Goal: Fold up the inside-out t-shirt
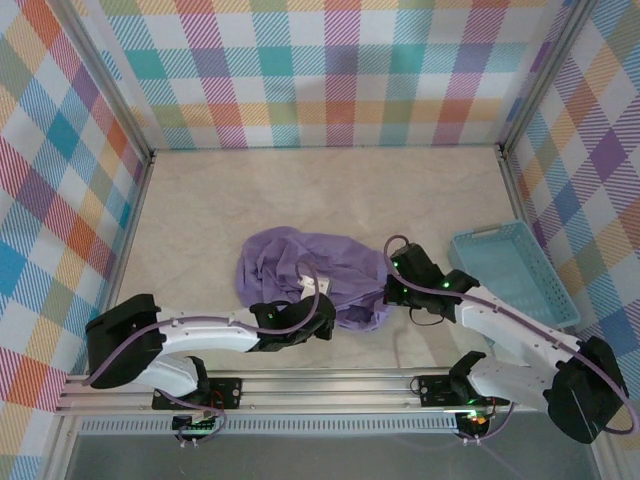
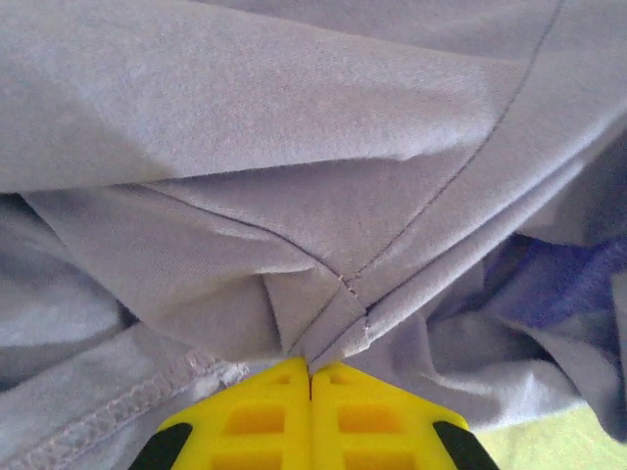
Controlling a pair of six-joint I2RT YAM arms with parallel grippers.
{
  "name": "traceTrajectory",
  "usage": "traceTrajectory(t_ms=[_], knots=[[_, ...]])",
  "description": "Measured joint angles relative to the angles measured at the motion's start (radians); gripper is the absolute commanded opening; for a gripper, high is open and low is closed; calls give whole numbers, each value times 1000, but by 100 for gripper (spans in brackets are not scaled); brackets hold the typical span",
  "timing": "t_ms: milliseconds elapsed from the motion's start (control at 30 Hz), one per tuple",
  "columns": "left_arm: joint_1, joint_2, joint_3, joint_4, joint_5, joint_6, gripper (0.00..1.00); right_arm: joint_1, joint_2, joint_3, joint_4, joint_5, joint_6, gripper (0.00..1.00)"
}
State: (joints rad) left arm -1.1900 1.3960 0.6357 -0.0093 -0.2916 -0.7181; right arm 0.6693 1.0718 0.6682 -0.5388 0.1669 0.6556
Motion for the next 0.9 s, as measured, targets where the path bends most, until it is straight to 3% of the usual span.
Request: traceTrajectory(t_ms=[233, 433, 633, 900], knots=[[0, -2, -26, 71, 27, 1, 0, 56, -23, 25, -80, 49, -77, 36], [-1, -2, -41, 108, 47, 5, 0, 243, -76, 105, -138, 55, -95, 33], [-2, -2, -44, 119, 48, 6, 0, 401, 53, 113, -115, -5, -61, 32], [-6, -2, -45, 121, 48, 8, 0, 422, 171, 107, -74, 4, -10, 39]])
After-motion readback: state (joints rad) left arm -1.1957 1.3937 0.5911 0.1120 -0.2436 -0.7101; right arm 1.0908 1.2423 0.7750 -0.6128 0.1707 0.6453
